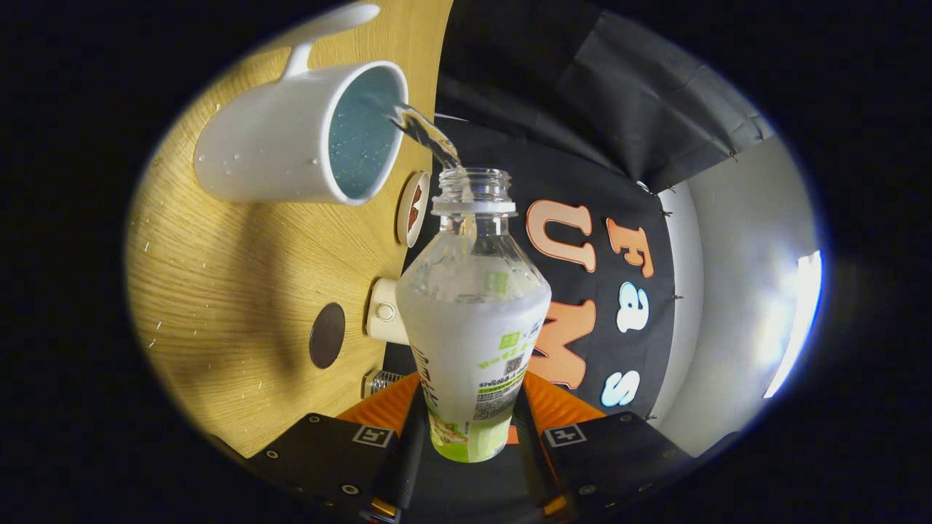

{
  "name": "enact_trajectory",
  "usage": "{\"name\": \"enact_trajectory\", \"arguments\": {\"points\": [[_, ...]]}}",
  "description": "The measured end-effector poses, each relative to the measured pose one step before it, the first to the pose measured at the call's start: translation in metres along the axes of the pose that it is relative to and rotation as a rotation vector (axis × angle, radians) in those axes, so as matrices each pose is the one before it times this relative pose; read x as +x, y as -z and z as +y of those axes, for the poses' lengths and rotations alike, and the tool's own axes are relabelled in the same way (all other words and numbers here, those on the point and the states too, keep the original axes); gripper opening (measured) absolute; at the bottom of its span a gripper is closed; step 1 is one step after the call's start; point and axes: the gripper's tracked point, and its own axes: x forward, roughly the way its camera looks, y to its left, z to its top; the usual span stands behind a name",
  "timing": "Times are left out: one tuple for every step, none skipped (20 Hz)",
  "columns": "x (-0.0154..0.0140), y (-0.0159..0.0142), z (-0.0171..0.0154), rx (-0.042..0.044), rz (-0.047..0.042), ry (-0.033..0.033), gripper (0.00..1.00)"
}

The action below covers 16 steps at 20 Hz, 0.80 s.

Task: Take the bottle from table, then pour the juice into the cup, finally place the bottle on the coaster

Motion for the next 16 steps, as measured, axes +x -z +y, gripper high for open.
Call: {"name": "enact_trajectory", "arguments": {"points": [[0.00117, 0.00023, 0.00058, -0.00548, 0.00043, -0.00193, 0.6], [-0.00033, 0.00072, 0.00028, -0.00345, -0.0003, -0.0011, 0.6], [0.00037, 0.00003, 0.00276, -0.00382, 0.0005, -0.00403, 0.6], [0.00093, 0.0002, 0.00098, -0.00431, 0.00029, -0.00147, 0.6], [-0.00059, -0.00018, 0.00061, -0.00468, -0.00112, -0.00192, 0.6], [-0.00039, -0.00102, -0.00005, -0.00578, -0.00245, -0.00032, 0.6], [0.00167, 0.00029, -0.002, -0.00557, -0.00237, 0.0001, 0.6], [-0.00189, -0.00007, 0.00003, -0.00349, -0.00242, -0.00072, 0.6], [0.00174, 0.00072, 0.00048, -0.00441, -0.0004, -0.00233, 0.6], [-0.00021, 0.00039, 0.00004, -0.00555, -0.0012, -0.00032, 0.6], [0.00014, 0.00036, -0.00015, -0.0078, -0.00065, 0.00171, 0.6], [-0.00117, 0.00007, 0.00013, -0.0077, -0.00104, 0.00071, 0.6], [0.00226, 0.00004, 0.00013, -0.00481, -0.00055, 0.0003, 0.6], [-0.00081, 0.00045, 0.00041, -0.00471, -0.00089, -0.00398, 0.6], [0.0008, -0.00026, 0.00014, -0.00512, -0.00228, -0.00385, 0.6], [-0.00015, -0.00005, -0.00018, -0.00666, -0.00132, 0.00076, 0.6]]}}
